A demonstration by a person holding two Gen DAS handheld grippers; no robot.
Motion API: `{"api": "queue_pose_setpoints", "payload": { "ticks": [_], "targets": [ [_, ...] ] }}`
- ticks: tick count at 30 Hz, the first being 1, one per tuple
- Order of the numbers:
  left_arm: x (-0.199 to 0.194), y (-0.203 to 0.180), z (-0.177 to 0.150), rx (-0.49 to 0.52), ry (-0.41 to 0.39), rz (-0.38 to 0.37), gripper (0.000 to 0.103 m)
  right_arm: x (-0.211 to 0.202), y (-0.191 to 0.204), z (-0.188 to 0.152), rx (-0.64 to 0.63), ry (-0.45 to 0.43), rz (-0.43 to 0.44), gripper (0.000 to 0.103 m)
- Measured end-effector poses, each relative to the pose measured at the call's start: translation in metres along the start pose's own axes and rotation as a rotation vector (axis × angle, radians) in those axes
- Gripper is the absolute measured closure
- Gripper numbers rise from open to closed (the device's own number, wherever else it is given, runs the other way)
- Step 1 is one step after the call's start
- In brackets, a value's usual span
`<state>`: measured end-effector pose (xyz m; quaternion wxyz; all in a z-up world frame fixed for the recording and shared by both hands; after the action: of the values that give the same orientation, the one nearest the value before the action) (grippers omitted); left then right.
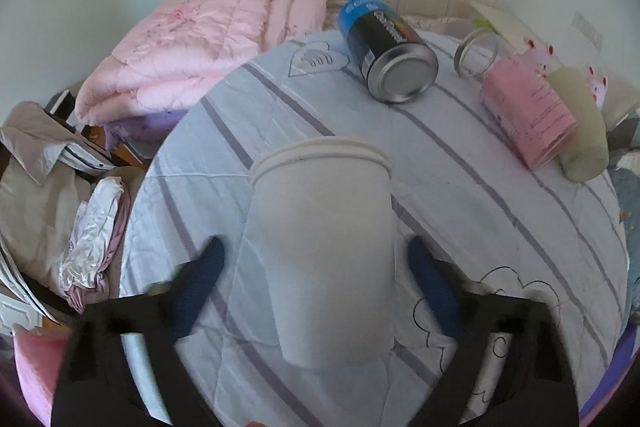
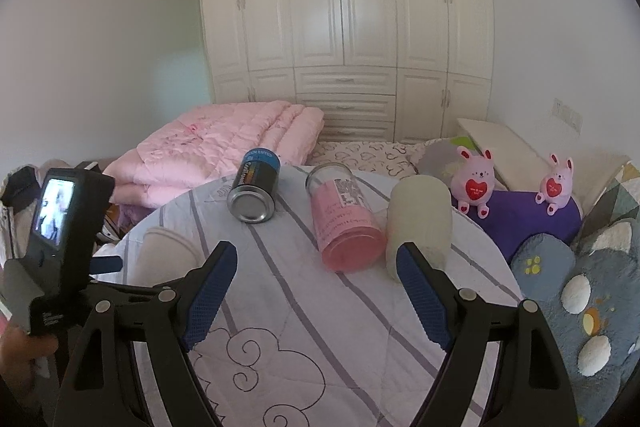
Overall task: Flip cup upright
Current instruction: 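Grasp the white paper cup with the left gripper and lift it, then carry the held cup with the left gripper toward the right gripper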
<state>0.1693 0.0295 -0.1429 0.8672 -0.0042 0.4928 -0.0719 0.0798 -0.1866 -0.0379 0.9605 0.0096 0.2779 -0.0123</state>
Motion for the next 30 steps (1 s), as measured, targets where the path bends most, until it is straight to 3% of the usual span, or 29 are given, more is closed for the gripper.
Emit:
{"api": "queue_pose_setpoints", "payload": {
  "ticks": [1, 12, 19, 30],
  "targets": [
    [0.004, 0.000, 0.001, -0.002, 0.017, -0.016, 0.035, 0.001, -0.001, 0.000, 0.000, 0.001, 0.000, 0.020],
    [-0.029, -0.020, -0.002, 0.006, -0.049, -0.088, 0.036, 0.001, -0.007, 0.001, 0.005, 0.001, 0.001, 0.020],
    [-0.051, -0.083, -0.011, 0.125, -0.067, -0.177, 0.036, -0.017, -0.030, -0.003, 0.030, -0.015, -0.053, 0.020],
    [-0.045, -0.183, -0.024, 0.254, -0.048, -0.284, 0.036, -0.029, -0.099, -0.025, 0.125, 0.037, -0.145, 0.020]
  ]
}}
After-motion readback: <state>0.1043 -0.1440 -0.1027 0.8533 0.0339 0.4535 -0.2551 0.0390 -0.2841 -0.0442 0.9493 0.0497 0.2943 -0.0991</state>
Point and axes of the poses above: each gripper's, at about its wrist camera, not at the fingertips, and x roughly the way its jaws point, y to its left, z to its top, the point moved 2 cm from there along x, roughly the way its jaws point, and after that the axes turned 8 degrees about -z, right-handed, at the moved point
